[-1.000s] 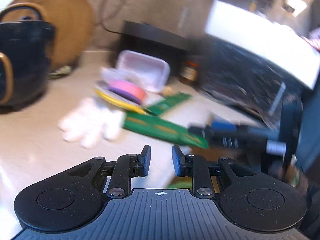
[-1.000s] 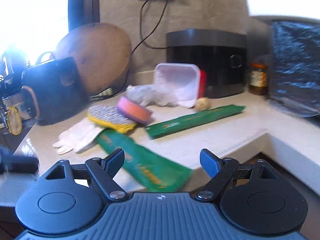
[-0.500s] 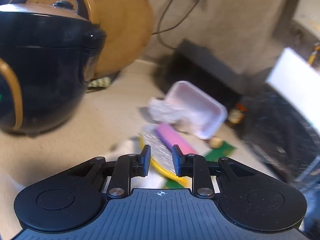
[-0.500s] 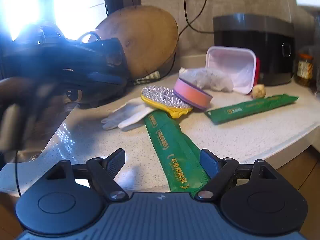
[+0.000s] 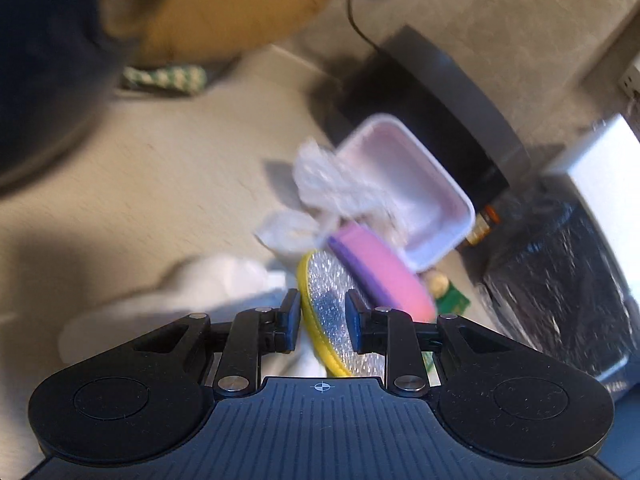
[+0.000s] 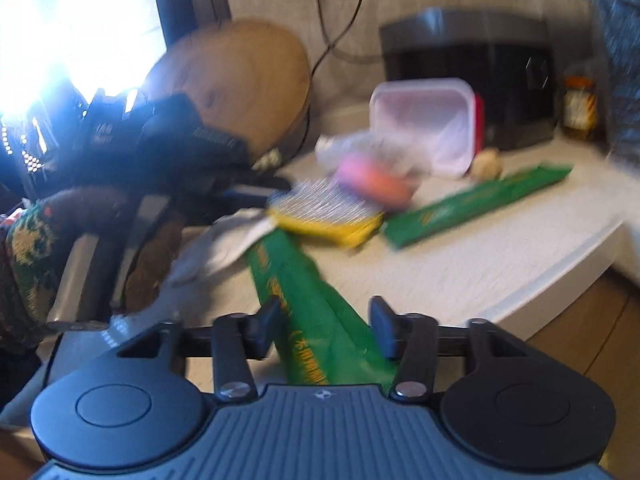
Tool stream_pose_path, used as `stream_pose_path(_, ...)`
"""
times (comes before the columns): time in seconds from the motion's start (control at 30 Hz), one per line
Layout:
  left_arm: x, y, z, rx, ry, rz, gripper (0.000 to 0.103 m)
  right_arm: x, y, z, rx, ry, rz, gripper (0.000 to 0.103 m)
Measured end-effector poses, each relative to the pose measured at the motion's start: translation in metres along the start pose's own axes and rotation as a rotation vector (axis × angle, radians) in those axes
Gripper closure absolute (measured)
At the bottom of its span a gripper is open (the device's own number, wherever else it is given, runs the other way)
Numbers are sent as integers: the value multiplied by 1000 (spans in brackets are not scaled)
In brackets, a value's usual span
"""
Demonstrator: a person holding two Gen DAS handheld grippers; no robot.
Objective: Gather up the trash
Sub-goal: 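Grasp the yellow-edged glitter sponge with the left tool while the right tool reaches the green packet, then grasp the green packet with the right tool while the left tool holds the sponge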
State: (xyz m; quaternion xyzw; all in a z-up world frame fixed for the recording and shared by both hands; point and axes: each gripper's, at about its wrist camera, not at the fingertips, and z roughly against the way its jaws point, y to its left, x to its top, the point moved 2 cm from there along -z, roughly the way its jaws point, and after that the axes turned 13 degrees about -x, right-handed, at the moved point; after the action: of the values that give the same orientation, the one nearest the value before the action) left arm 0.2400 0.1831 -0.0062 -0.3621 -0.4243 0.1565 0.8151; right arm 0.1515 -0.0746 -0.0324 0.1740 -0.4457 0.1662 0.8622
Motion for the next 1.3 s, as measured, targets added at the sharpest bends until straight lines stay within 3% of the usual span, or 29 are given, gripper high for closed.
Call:
stream_pose_path(0.1,-9,-11,-9,-61,39,-59,78,-4,6,2,25,-7,25,56)
stream_pose_path(0.27,-28,-17,-26,-142,141,21,81,-3,6,13,26,-36,46,56)
stream_pose_path(0.37,-33,-23,-24,-140,150,-13,81,10,-10,23,-17,-99,9,55)
stream_pose_path(0.43,-33,-24,-21,-150,150,-16,81,24,-24,21,-59,-124,-36,44)
stream_pose_path(0.57,-32,-23,-17,-160,169,-17,81,48,-56,0,-145,-128,-146,45)
stream_pose_path(0.63,-31,-24,-16,-170,180,-35,80,55,-62,-15,-184,-114,-150,61)
stream_pose_path(0.73,-31,-25,-21,-159,180,-44,78,57,-65,-40,-210,-48,-127,77)
stream_pose_path(0.8,-33,-24,-28,-146,184,-36,77,52,-67,-54,-184,11,-149,81)
stream_pose_path(0.9,-33,-26,-34,-146,180,-45,76,46,-71,-54,-162,-4,-170,81)
stream_pose_path(1.07,-28,-40,-19,-412,159,15,78,41,-80,-42,-101,-15,-198,81)
stream_pose_path(1.1,-29,-46,-19,-402,167,-6,78,41,-81,-41,-92,-10,-197,81)
stream_pose_path(1.23,-38,-53,-42,-240,178,-82,76,37,-79,-40,-88,-3,-179,81)
stream_pose_path(1.3,-43,-50,-58,-240,210,-49,77,35,-79,-38,-81,-3,-178,81)
